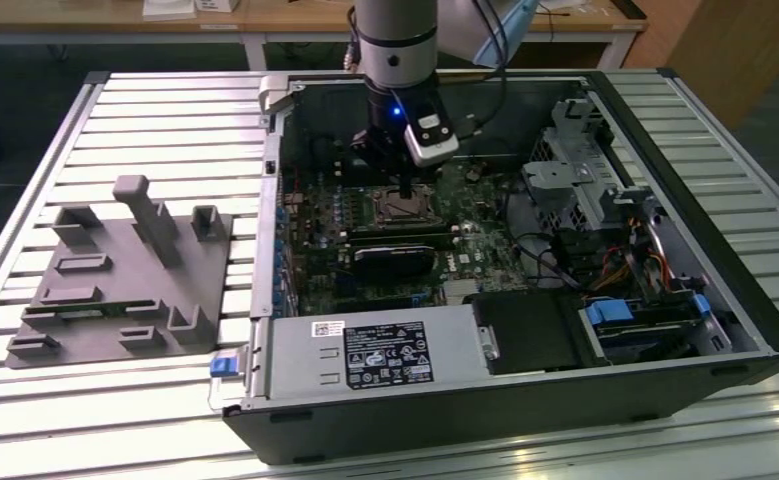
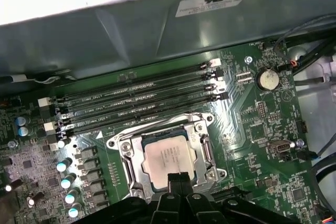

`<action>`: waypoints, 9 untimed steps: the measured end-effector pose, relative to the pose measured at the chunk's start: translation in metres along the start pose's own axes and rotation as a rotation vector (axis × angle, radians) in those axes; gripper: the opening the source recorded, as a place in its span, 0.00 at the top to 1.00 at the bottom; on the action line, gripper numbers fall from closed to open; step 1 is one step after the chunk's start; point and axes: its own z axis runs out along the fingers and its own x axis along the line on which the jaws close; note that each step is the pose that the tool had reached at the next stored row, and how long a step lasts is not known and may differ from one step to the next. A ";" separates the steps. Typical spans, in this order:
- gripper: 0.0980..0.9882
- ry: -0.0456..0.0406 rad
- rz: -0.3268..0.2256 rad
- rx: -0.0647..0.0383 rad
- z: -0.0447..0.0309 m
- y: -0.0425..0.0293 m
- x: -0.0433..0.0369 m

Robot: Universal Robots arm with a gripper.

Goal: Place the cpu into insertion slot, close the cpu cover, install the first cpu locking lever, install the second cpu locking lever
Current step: 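Install the second cpu locking lever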

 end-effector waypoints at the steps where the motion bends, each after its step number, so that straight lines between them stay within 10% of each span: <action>1: 0.99 0.0000 0.000 0.000 0.0000 -0.0007 -0.0002; 9: 0.99 0.0000 0.000 0.000 0.0002 -0.0093 -0.0024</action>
